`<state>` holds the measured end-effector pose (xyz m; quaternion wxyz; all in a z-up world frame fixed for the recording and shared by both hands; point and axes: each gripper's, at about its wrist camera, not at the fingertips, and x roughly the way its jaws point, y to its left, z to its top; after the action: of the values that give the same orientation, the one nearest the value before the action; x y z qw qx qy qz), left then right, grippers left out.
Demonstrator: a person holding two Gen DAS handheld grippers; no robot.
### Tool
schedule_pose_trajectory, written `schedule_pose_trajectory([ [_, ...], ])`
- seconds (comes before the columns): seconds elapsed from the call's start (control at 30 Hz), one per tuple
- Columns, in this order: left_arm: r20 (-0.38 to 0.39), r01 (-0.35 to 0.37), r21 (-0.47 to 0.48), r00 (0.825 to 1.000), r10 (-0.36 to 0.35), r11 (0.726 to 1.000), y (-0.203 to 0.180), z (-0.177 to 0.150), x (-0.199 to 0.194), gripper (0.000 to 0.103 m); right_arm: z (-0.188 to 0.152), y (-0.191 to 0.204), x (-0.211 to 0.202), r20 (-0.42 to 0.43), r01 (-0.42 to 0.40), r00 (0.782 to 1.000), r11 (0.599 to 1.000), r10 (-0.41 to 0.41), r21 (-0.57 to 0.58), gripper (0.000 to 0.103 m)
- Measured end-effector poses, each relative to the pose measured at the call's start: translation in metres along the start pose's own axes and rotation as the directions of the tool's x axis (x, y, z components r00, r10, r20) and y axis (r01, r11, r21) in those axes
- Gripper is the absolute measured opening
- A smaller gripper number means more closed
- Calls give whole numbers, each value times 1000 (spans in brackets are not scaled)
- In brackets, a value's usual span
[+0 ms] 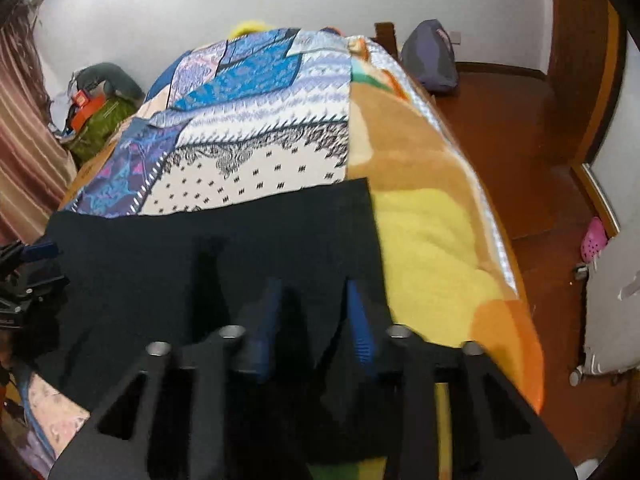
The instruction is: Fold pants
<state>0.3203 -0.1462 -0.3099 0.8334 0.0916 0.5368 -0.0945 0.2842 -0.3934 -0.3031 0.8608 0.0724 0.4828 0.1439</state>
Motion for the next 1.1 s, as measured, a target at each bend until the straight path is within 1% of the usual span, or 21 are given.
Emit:
schedule_pose_trajectory([
  [0.13,0,12,-14,1000,-12,1000,3,0,3,93,1,5,-4,52,26,998,999,-24,-41,10],
  [0.23,3,7,-7,1000,-7,1000,1,-1,2,93,6,6,-13,95,45,995,998,-40,-52,8],
  [0.33,9,16,-9,1000,-16,1000,1,-1,1,93,20,6,-23,170,107,981,992,-95,-65,7],
  [0.4,11,26,-13,1000,-26,1000,3,-1,0,93,29,3,-26,197,121,975,991,-107,-57,7],
  [0.47,11,38,-21,999,-38,999,5,-1,-2,93,37,1,-20,190,136,974,989,-123,-56,7],
  [0.53,13,49,-29,999,-49,998,7,0,-5,93,41,1,-3,145,160,978,984,-148,-74,7],
  [0.57,19,54,-34,998,-53,998,9,-1,-9,93,43,1,8,105,175,981,981,-166,-84,7],
  [0.63,41,58,-40,998,-57,997,13,-1,-20,93,43,1,23,34,195,981,977,-193,-90,13],
  [0.67,57,58,-43,997,-56,997,16,-1,-27,93,43,1,27,13,216,976,972,-216,-91,14],
  [0.7,79,56,-46,996,-52,997,21,-2,-36,93,43,2,24,16,229,973,969,-229,-92,19],
  [0.73,105,50,-50,994,-45,997,27,-3,-47,93,43,4,19,20,237,971,967,-237,-93,26],
  [0.77,131,42,-55,991,-34,998,35,-4,-58,93,44,7,12,28,242,970,966,-241,-91,30],
  [0.8,152,33,-60,988,-23,998,41,-5,-67,93,45,10,4,41,238,971,967,-235,-87,32],
  [0.83,178,17,-68,984,-4,998,50,-7,-79,93,47,14,-3,55,229,973,970,-225,-86,33],
  [0.9,223,-12,-91,974,32,996,69,-12,-100,93,50,31,-24,89,189,979,976,-181,-103,33],
  [0.97,260,-45,-123,962,76,991,95,-20,-121,93,54,52,-40,124,154,983,980,-139,-128,35],
  [1.03,278,-73,-156,954,115,985,120,-29,-137,93,57,78,-54,155,117,984,980,-91,-164,42],
  [1.1,281,-108,-192,946,160,975,147,-40,-149,93,62,107,-64,183,71,983,975,-32,-209,44],
])
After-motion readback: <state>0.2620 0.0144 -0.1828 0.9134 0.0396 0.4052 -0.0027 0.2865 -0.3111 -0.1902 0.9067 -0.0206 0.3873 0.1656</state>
